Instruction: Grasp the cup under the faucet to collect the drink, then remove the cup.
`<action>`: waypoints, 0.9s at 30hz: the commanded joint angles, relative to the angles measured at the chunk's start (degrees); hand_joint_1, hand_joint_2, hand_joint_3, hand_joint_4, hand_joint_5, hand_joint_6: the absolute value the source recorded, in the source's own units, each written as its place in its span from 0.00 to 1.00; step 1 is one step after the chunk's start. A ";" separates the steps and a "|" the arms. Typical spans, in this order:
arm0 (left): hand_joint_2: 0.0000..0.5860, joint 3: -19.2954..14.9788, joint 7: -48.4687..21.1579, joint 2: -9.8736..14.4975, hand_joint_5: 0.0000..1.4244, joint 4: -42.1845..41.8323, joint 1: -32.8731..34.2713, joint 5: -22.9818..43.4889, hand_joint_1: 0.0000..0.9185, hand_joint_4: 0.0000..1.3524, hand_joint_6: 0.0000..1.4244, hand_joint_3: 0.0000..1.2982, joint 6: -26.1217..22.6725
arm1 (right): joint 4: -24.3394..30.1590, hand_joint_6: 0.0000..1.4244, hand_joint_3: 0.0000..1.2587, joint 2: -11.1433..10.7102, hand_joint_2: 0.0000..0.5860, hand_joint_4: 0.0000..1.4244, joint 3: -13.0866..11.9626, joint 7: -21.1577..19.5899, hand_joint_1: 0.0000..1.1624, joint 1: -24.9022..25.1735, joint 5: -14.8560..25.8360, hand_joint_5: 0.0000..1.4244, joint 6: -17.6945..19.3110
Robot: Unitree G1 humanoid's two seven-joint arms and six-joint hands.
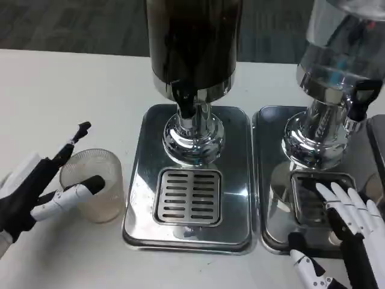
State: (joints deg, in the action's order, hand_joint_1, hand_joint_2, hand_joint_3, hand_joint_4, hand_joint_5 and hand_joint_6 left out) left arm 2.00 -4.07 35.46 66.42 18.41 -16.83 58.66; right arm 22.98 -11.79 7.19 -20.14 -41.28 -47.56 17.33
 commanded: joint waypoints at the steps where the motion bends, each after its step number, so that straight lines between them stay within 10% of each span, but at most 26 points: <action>1: 0.00 1.44 4.14 1.84 0.03 1.12 1.16 -3.16 0.02 0.00 0.16 0.00 1.08 | 0.81 0.01 0.13 0.36 0.68 0.07 -0.26 -0.64 0.24 -0.55 -0.22 0.05 -0.54; 27: 0.00 6.49 16.55 3.76 0.08 4.09 -0.63 -9.80 0.04 0.00 0.18 0.00 0.54 | 1.06 0.02 0.14 0.15 0.68 0.08 -0.46 0.09 0.24 -0.14 0.18 0.05 -0.42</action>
State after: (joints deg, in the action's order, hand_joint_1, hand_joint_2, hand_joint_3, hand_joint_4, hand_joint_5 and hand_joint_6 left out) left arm 7.63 11.55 38.25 70.02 18.17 -25.47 59.96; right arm 23.13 -11.57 7.03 -20.10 -41.28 -47.67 17.33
